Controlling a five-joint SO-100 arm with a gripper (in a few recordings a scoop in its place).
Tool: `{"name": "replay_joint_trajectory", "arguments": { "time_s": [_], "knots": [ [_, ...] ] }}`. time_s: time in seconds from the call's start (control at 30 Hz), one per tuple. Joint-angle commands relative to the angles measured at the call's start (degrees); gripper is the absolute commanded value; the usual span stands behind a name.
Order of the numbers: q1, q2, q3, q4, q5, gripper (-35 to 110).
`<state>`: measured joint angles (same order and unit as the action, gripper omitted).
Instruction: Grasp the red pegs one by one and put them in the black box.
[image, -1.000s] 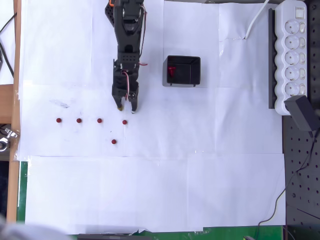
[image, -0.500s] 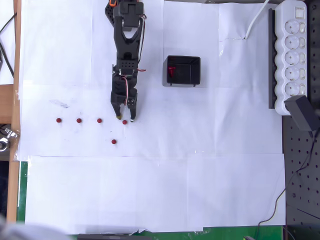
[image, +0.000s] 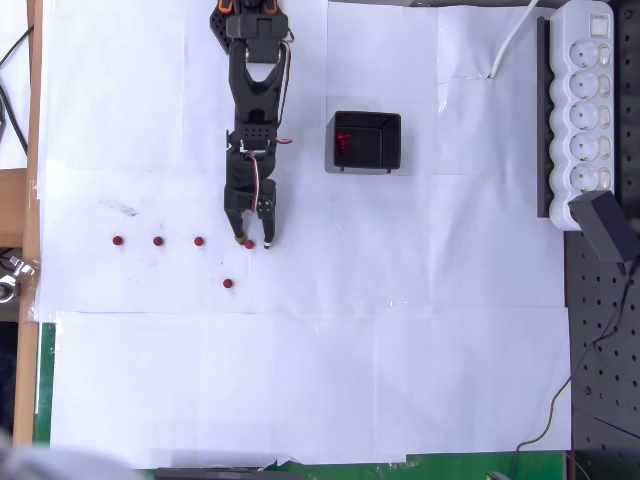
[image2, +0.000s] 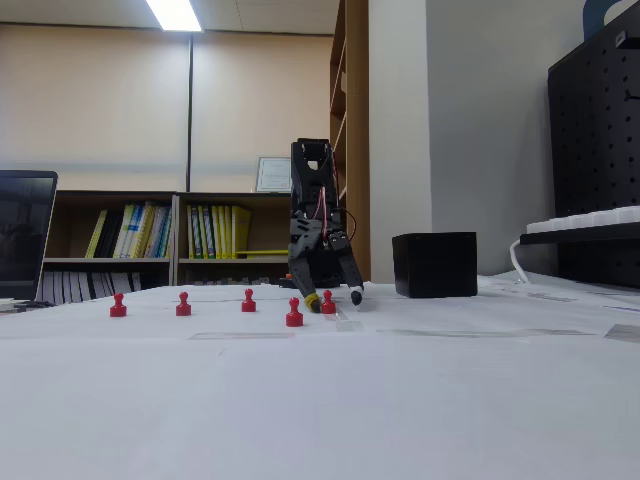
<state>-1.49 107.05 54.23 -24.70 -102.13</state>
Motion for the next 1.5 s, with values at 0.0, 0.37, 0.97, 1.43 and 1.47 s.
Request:
{"name": "replay_joint_trajectory", "arguments": {
  "time_s": [0.0,0.37,0.97,1.43,1.47],
  "knots": [
    [-0.79,0.53,2.55,-1.32,0.09,17],
    [-0.79,1.23,2.81,-1.05,1.14,15],
    [-0.70,-3.87,3.43,9.14,-1.67,0],
    [-13.36,-36.04,33.40,93.43,-19.60,0],
    [-15.64,-36.47,37.79,99.23,-21.01,0]
  ]
}}
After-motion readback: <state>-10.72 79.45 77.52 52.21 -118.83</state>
